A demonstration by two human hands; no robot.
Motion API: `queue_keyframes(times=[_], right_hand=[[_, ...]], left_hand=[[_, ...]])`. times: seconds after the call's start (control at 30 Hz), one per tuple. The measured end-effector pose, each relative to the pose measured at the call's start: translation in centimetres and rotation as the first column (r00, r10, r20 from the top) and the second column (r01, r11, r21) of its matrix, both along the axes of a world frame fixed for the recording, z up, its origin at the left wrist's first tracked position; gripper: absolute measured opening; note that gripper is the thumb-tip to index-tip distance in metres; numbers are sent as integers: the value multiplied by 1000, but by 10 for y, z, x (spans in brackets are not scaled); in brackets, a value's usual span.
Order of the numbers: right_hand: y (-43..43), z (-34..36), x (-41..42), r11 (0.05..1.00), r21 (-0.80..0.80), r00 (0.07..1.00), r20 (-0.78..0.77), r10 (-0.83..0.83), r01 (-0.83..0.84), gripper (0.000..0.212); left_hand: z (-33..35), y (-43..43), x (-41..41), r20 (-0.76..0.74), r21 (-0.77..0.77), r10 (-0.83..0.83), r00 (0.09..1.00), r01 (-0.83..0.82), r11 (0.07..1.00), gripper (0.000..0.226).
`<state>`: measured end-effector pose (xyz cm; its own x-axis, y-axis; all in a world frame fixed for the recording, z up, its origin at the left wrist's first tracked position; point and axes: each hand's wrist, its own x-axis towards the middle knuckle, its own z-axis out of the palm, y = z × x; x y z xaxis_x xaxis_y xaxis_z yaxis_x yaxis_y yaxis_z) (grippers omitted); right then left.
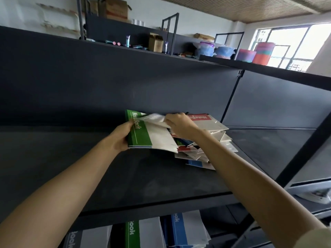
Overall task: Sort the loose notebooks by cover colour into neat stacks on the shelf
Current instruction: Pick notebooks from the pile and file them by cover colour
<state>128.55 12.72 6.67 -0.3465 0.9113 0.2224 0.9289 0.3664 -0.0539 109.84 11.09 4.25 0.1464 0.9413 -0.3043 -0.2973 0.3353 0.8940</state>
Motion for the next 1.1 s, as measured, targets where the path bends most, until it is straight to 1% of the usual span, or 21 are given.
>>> queue_keyframes(times=[0.07, 0.1, 0.13, 0.23, 0.3, 0.33, 0.4, 0.43, 0.47, 0.5, 0.53, 0.57, 0.63, 0.67, 0.7, 0.73, 0.83, 0.93, 0.97, 1.03, 1.1], right_hand=[[-13, -6, 1, 989, -35, 977, -165, 133, -140, 25], [-17, -11, 4, 981, -46, 963, -204, 175, -188, 26], [-22, -15, 7, 976, -58, 957, -215, 195, -211, 26], [-30, -23, 13, 972, -60, 958, -192, 214, -229, 27], [-32, -22, 11, 962, -139, 961, -183, 208, -235, 28], [-29, -20, 12, 952, -216, 967, -183, 177, -215, 29], [-19, -16, 15, 940, -309, 961, -269, 57, -142, 28], [-10, -15, 19, 958, -273, 947, -320, -7, -85, 25], [-1, -15, 24, 982, -188, 941, -336, -43, -22, 23], [8, -16, 29, 993, -113, 949, -306, -75, 42, 23], [15, -18, 33, 991, -85, 960, -250, -125, 107, 26], [20, -20, 35, 979, -109, 966, -177, -187, 170, 32], [28, -29, 34, 941, -171, 957, 61, -284, 291, 50], [32, -33, 33, 931, -153, 938, 163, -306, 331, 58], [34, -35, 32, 930, -118, 921, 225, -318, 349, 63], [37, -36, 30, 933, -99, 919, 235, -315, 345, 64], [40, -30, 27, 946, -109, 937, 212, -279, 306, 54], [34, -25, 20, 956, -90, 942, 218, -255, 280, 33], [32, -27, 18, 959, -52, 942, 207, -263, 279, 29], [29, -30, 13, 946, -7, 942, 98, -322, 325, 28], [27, -31, 12, 918, 40, 918, -59, -392, 395, 28]], left_hand=[[-2, 5, 3, 156, 0, -16, 988, 16, 1000, 39], [-4, 8, 2, 192, 6, -23, 981, 23, 1000, 42], [-6, 12, 1, 190, 20, -45, 981, 42, 999, 44], [-9, 16, 0, 28, 39, -108, 994, 107, 993, 41], [-10, 14, 1, -96, 20, -113, 989, 116, 993, 32], [-10, 13, 1, -144, 12, -105, 984, 108, 994, 28], [-11, 12, -2, -199, 2, -92, 976, 94, 996, 23], [-12, 12, -4, -215, 1, -92, 972, 94, 996, 22], [-12, 13, -6, -226, -2, -93, 970, 95, 995, 23], [-12, 13, -9, -235, -3, -90, 968, 92, 996, 24], [-13, 14, -11, -242, -5, -83, 967, 84, 996, 25], [-13, 14, -14, -248, -7, -70, 966, 70, 997, 25], [-14, 14, -19, -256, -11, -36, 966, 34, 999, 21], [-15, 14, -21, -257, -10, -21, 966, 19, 1000, 20], [-15, 14, -24, -251, -6, -8, 968, 6, 1000, 19], [-15, 13, -26, -242, -4, 4, 970, -5, 1000, 18], [-16, 12, -32, -216, -1, 28, 976, -29, 1000, 20], [-17, 12, -34, -205, 0, 37, 978, -38, 999, 23], [-18, 12, -34, -206, 4, 41, 978, -41, 999, 21], [-17, 8, -33, -202, 18, 44, 978, -41, 999, 17], [-16, 6, -32, -192, 36, 43, 981, -37, 999, 16]])
